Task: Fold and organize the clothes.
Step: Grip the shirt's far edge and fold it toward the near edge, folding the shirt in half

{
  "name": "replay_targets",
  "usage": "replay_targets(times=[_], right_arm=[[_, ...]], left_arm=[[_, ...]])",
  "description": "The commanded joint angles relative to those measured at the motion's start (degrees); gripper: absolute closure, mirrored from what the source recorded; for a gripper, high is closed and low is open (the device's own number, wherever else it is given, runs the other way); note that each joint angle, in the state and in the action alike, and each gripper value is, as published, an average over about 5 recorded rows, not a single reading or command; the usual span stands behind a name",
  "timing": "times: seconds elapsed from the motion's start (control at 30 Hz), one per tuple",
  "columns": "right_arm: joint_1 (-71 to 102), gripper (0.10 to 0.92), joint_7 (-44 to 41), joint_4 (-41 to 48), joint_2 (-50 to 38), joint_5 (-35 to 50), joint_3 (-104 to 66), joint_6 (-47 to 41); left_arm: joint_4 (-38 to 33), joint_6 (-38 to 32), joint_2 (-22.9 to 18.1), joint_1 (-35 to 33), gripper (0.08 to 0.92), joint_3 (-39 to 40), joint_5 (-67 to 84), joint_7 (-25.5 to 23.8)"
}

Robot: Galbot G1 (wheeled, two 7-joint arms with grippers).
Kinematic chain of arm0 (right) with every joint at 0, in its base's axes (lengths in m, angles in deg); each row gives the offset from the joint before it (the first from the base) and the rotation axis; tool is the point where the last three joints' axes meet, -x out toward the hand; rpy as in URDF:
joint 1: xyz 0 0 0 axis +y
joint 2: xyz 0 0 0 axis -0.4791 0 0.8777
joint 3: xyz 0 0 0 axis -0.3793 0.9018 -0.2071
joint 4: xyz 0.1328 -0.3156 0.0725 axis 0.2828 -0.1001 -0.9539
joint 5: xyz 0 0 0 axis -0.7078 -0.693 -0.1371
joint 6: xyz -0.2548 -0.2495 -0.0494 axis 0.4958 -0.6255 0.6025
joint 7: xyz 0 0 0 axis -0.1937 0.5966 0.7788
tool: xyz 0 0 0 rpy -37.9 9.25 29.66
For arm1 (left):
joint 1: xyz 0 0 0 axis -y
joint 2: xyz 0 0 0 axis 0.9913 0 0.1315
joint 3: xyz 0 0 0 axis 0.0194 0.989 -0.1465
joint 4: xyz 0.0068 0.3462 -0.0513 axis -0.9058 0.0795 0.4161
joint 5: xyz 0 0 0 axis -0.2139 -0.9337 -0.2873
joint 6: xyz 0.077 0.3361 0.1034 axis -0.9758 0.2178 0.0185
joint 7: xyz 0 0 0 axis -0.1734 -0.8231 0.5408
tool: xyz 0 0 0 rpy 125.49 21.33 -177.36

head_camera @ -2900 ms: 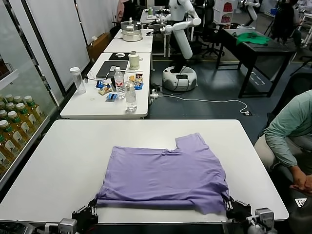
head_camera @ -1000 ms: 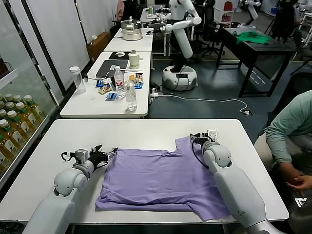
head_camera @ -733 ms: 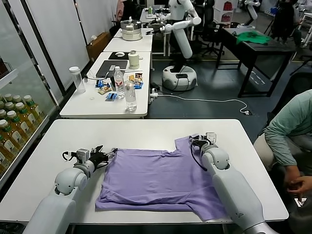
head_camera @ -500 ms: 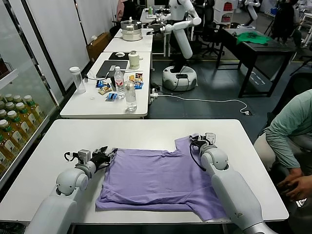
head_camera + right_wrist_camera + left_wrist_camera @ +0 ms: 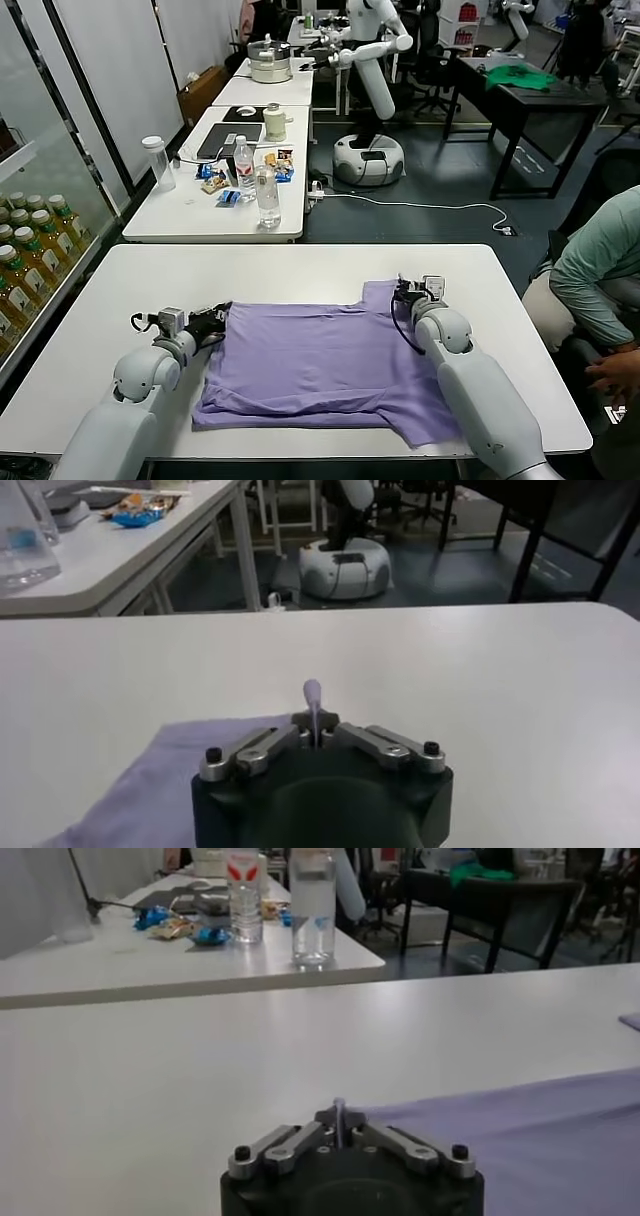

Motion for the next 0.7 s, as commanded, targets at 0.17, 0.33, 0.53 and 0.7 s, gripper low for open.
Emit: replay_targets(times=[0.17,0.33,0.53,0.7], right_arm=[[21.63,0.913,2.64,-31.78,-11.96,4.81,-5.49,-2.14],[27.54,0.913,2.83,-35.36,-13.54,4.59,-7.97,-2.14],[31.70,0.913,2.61,-37.95,-14.66,4.02,-11.71,-2.18],[33.36,0.913,1.90,-37.08,-14.66,3.29,-13.05,-2.18]], left_arm=[[-22.23,-2.84,3.63,-21.02,0.915,-4.85,5.95,3.62],[-24.21,-4.03,3.52,-26.00,0.915,-6.90,4.73,3.72],[-25.49,-4.65,3.33,-28.84,0.915,-8.15,3.28,3.66],[-23.04,-3.91,3.26,-28.14,0.915,-9.52,2.19,0.88]])
